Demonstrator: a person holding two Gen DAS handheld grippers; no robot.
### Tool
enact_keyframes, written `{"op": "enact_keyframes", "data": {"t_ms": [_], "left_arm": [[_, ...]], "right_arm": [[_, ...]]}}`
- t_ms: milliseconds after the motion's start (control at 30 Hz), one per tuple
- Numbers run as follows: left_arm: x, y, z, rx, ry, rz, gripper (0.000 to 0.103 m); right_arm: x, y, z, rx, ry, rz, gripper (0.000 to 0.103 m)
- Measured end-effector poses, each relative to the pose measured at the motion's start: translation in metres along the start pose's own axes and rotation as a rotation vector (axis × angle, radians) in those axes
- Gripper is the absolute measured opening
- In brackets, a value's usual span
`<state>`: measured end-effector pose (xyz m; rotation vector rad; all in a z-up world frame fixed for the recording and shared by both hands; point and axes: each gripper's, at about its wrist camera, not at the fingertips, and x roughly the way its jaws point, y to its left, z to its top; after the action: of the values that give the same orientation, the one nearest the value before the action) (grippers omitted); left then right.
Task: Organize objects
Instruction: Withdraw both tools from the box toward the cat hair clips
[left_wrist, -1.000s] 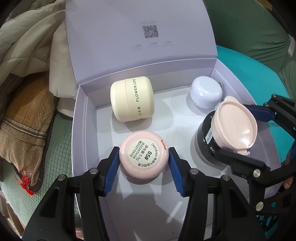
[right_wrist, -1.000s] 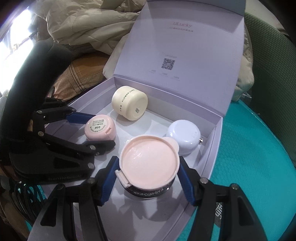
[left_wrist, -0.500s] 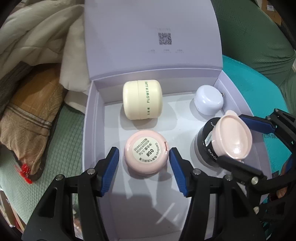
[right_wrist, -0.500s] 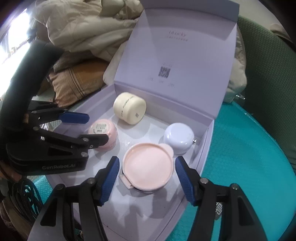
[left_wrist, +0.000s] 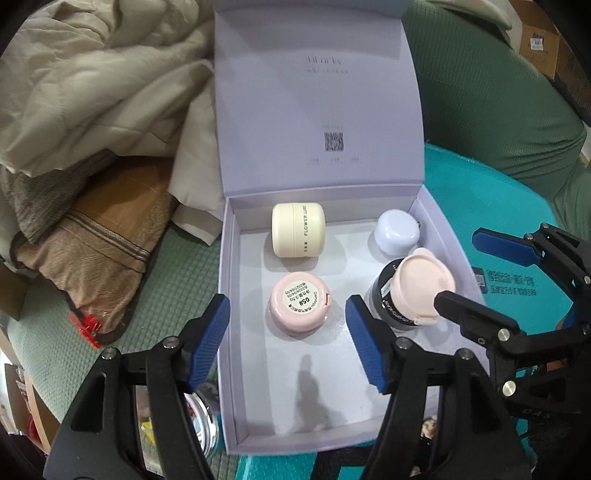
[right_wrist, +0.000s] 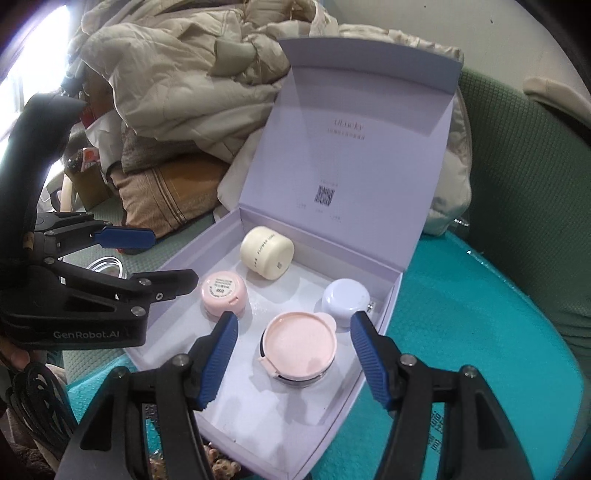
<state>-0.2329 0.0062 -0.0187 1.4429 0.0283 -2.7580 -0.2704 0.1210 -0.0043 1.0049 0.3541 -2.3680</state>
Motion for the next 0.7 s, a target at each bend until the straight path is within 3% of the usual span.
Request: {"op": "enact_keyframes", "data": {"t_ms": [67, 200, 700], "left_arm": [[0.014, 0.025, 0.037, -0.009, -0.012, -0.002, 0.066], [0.012, 0.037, 0.027, -0.018, -0.042, 0.007, 0.072], [-0.071, 0.035, 0.004, -0.029, -0.149, 0.038, 0.083]], "right_arm": [[-0.01, 0.001, 0.002, -0.001, -0.018, -0.004, 0.068], [-0.03, 0.004, 0.005, -0.003, -0.053, -0.012, 0.071], [-0.094, 0.018, 0.005, -0.006, -0.127, -0.04, 0.076]]}}
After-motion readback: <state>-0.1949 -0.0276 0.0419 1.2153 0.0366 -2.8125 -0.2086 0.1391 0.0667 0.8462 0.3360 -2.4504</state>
